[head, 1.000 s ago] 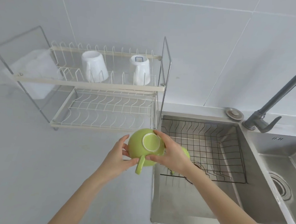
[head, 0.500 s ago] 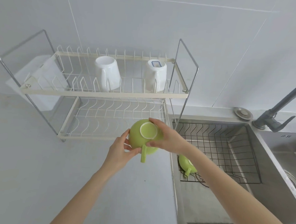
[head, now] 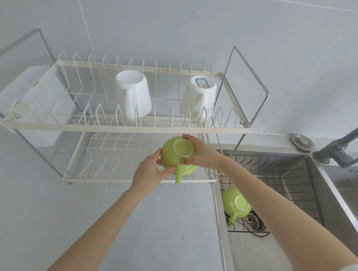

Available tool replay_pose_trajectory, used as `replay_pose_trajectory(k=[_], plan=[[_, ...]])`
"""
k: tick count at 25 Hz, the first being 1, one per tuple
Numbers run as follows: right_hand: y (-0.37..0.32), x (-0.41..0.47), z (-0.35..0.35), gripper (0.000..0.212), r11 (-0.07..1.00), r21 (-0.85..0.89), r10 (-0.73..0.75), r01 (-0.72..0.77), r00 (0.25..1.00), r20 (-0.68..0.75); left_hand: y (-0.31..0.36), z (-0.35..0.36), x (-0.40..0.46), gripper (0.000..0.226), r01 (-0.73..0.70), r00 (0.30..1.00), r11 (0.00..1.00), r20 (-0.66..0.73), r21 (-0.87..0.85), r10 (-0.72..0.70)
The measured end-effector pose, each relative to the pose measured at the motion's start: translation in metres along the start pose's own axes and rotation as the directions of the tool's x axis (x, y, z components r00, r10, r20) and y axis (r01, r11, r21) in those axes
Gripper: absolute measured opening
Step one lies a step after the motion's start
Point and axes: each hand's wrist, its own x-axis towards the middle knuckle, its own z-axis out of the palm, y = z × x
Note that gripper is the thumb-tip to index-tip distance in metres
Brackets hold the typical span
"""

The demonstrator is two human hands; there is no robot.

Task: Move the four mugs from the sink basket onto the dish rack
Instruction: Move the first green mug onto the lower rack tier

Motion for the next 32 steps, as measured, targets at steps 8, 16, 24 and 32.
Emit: replay_pose_trajectory(k=[8, 16, 24, 32], plan=[[0.011, 0.02, 0.01, 0.082, 0.993, -0.112, 0.052, -0.048, 0.998, 0.033, -0.008, 0.024, 0.008, 0.058, 0.069, 0.998, 0.988, -0.017, 0.136, -0.067], [0.018, 0.01, 0.014, 0.086, 0.976, -0.218, -0.005, -0.008, 0.998, -0.059, 0.003, 0.033, 0.011, 0.076, 0.017, 0.999, 0.974, -0.054, 0.228, -0.004], [0.024, 0.016, 0.014, 0.083, 0.989, -0.146, -0.034, 0.017, 0.993, -0.111, 0.005, 0.034, 0.019, 0.069, -0.033, 0.997, 0.987, -0.062, 0.16, 0.043], [0.027, 0.01, 0.017, 0.082, 0.989, -0.149, -0.039, 0.022, 0.993, -0.115, 0.005, 0.034, 0.015, 0.069, -0.037, 0.998, 0.988, -0.05, 0.152, 0.045]])
